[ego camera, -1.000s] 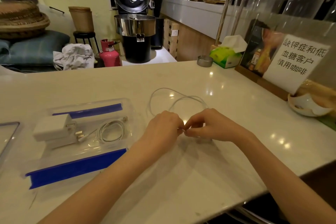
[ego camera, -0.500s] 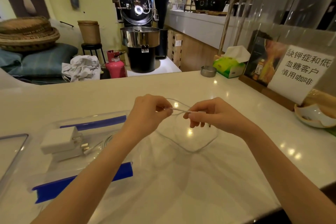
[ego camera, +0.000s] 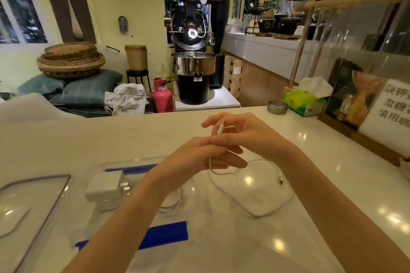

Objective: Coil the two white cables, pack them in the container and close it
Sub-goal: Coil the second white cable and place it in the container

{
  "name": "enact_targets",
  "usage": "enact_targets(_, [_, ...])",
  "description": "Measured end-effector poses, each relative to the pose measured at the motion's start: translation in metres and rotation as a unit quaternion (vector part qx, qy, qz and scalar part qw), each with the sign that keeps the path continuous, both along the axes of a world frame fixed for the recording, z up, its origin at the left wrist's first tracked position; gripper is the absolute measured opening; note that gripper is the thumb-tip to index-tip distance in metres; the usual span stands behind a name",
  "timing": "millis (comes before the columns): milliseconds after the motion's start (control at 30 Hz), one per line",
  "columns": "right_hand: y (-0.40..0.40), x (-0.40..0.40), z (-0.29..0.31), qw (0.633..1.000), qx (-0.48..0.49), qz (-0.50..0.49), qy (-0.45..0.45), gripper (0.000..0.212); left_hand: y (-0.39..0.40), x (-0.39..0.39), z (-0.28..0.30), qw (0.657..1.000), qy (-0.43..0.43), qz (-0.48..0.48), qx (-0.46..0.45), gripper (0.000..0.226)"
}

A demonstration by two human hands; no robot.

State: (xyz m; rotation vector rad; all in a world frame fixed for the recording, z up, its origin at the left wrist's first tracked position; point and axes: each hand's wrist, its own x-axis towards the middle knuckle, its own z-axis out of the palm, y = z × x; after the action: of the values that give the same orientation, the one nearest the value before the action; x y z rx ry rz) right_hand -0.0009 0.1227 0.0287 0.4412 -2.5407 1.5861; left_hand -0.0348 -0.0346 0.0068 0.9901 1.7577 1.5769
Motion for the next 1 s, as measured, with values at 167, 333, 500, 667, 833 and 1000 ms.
enact_targets(167, [-0.018,-0.012,-0.002,0.986,-0.134,0.038,-0.087,0.041,-0.007,-0.011,0.008,0.976,-0.149,0.015,0.158,0.036])
enact_targets(333, [-0.029,-0.020,-0.022,0.989,-0.127,0.005,-0.072,0.033,-0.017,-0.025,0.013,0.908,-0.281,0.090,0.297,0.049])
enact_targets(500, [-0.035,-0.022,-0.039,1.000,0.006,-0.011,0.020,0.009,-0.025,-0.037,0.011,0.860,-0.359,0.101,0.347,0.037])
enact_targets(667, [-0.043,-0.023,-0.039,0.996,0.058,0.043,-0.049,0.017,-0.028,-0.042,0.011,0.862,-0.368,0.106,0.332,0.038])
enact_targets(833, [-0.034,-0.023,-0.038,0.980,0.093,0.094,-0.148,0.032,-0.032,-0.038,0.017,0.891,-0.357,0.076,0.269,0.053])
enact_targets(1000, [-0.021,-0.035,-0.036,0.985,0.147,0.016,-0.087,0.056,-0.035,-0.024,0.026,0.952,-0.248,0.049,0.175,0.058])
